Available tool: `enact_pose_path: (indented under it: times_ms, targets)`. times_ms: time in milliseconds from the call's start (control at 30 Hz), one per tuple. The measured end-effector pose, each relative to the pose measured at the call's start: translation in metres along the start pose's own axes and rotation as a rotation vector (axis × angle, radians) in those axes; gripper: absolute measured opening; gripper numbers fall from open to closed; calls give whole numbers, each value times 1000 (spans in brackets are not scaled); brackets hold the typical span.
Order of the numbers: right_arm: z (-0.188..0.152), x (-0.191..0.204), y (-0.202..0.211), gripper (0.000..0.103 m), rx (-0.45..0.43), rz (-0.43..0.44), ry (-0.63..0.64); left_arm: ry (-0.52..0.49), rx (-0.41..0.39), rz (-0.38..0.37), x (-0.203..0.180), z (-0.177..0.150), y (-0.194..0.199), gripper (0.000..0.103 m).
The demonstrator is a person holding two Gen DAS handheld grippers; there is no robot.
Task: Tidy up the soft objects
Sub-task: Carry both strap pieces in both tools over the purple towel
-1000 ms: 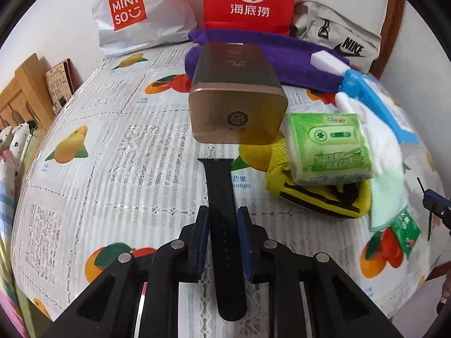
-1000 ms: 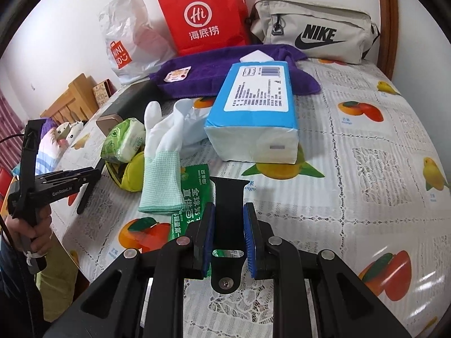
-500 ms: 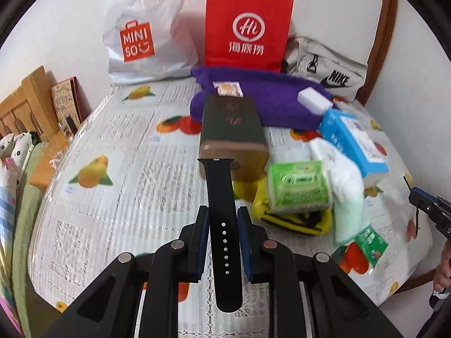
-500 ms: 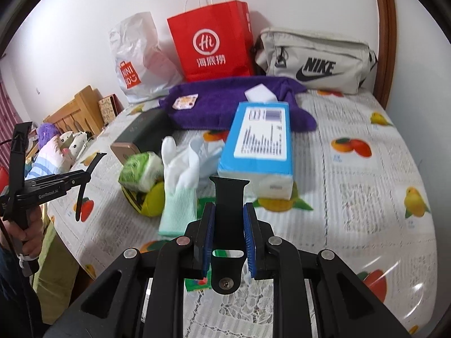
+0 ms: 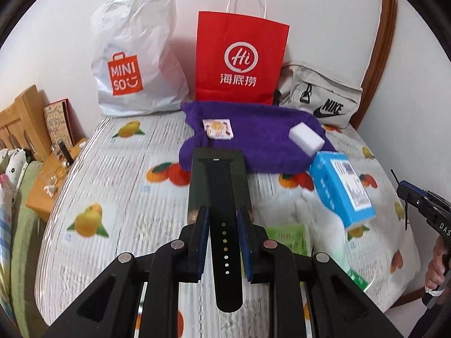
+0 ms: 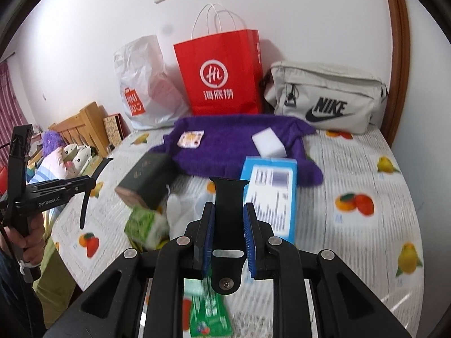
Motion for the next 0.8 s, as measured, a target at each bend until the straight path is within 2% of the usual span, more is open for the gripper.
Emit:
enact_pose_path:
  times_ms: [333, 800]
  targets:
    - [56, -8, -40, 20, -9, 11, 7, -7, -10, -2, -1, 52, -29, 19]
    - [116, -35, -115, 20, 19, 29, -29, -12, 7, -18, 0, 114, -94, 19]
Point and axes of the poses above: each gripper's, at about its wrist camera, not at the fingertips, and y roughly against the way its jaws point, x to its left, z to its top, the point moved 2 cm from there along -y, roughly the way its jaws point, and after that the axes turned 3 degrees about x, right-handed, at the moved point
